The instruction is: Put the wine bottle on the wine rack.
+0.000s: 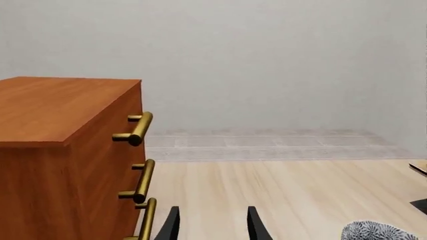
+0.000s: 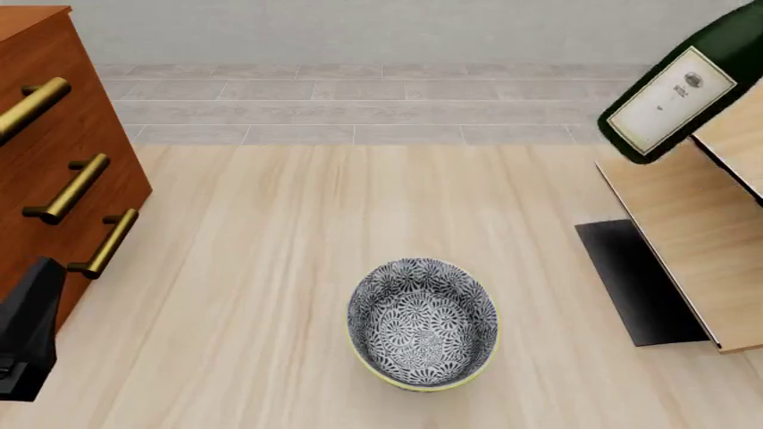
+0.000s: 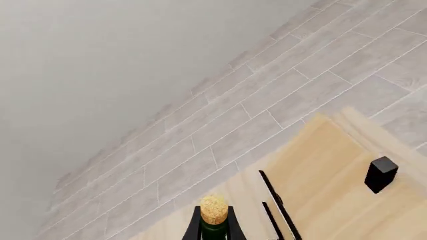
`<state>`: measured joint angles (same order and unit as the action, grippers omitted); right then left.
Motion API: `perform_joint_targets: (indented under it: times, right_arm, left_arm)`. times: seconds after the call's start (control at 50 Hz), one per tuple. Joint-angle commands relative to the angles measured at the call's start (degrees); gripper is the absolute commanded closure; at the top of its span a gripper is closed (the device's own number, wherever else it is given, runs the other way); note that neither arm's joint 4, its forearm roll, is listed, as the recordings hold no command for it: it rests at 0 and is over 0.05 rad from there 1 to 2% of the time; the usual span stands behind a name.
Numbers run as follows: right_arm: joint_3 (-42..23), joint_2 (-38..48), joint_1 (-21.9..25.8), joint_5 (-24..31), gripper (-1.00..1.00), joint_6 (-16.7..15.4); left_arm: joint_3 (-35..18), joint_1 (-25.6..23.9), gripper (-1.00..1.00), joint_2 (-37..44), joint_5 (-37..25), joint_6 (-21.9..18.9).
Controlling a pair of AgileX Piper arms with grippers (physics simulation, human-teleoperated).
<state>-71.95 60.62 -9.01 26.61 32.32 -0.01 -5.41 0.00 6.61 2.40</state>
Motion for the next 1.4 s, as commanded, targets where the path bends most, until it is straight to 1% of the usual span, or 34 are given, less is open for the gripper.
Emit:
perform_joint_targets:
  times: [0.02,0.08,0.1,0.14,0.16,0.26,0.3,0.34,0.4,0.5,0.6,0.64,0.78,0.84,1.04,1.4]
  right_arm:
    - [1.72,-2.39,-8.19,1.90,1.00,1.24]
    - [1.74,-2.34,-10.50,2.28,1.00,1.75]
    - [2.12,-2.44,-11.26,2.28,1.00,2.39]
    - [2.46,-2.69,-12.02,2.33,1.00,2.66]
    - [3.56,-3.20,-12.91,1.92,1.00,3.18]
    - [5.88,-3.90,-14.37,1.10,1.00,4.51]
    - [6.06,-4.05,-15.06,1.11,1.00,4.53]
    - [5.48,-4.03,-16.09,1.52,1.00,3.97]
    - [5.08,-4.00,-16.47,2.02,1.00,4.14]
    - [3.41,-3.34,-18.46,2.80,1.00,3.62]
    - [2.66,-3.22,-18.79,3.23,1.00,3.51]
    - [2.01,-3.06,-19.46,3.58,1.00,2.72]
    - [0.73,-1.69,-21.66,3.70,1.00,1.87]
    - [0.58,-1.47,-21.75,3.77,1.00,1.83]
    - [-2.36,0.30,-24.91,4.73,1.00,-0.17]
    - [-1.73,3.02,-28.44,2.77,1.00,-1.90]
  left_arm:
    - [0.00,-0.24,-1.00,0.00,-0.29,-0.06]
    - [0.01,-0.28,-1.00,0.00,-0.48,0.05]
    - [0.01,-0.30,-1.00,0.00,-0.54,0.12]
    - [0.01,-0.22,-1.00,0.00,-0.53,0.30]
    - [0.01,-0.31,-1.00,0.00,-0.48,0.36]
    - [0.01,-0.42,-1.00,0.00,-0.48,0.51]
    - [0.01,-0.39,-1.00,0.00,-0.46,0.50]
    - [0.01,-0.38,-1.00,0.00,-0.49,0.55]
    - [0.01,-0.26,-1.00,0.00,-0.48,0.67]
    - [0.01,-0.31,-1.00,0.00,-0.65,0.87]
    - [0.01,-0.17,-1.00,0.00,-0.67,0.92]
    - [0.01,-0.08,-1.00,0.00,-0.75,0.92]
    - [0.01,0.03,-1.00,0.00,-0.82,1.06]
    - [0.01,0.06,-1.00,0.00,-0.75,1.04]
    - [0.01,0.38,-1.00,0.00,-0.95,1.10]
    - [0.01,0.47,-1.00,0.00,-0.99,1.03]
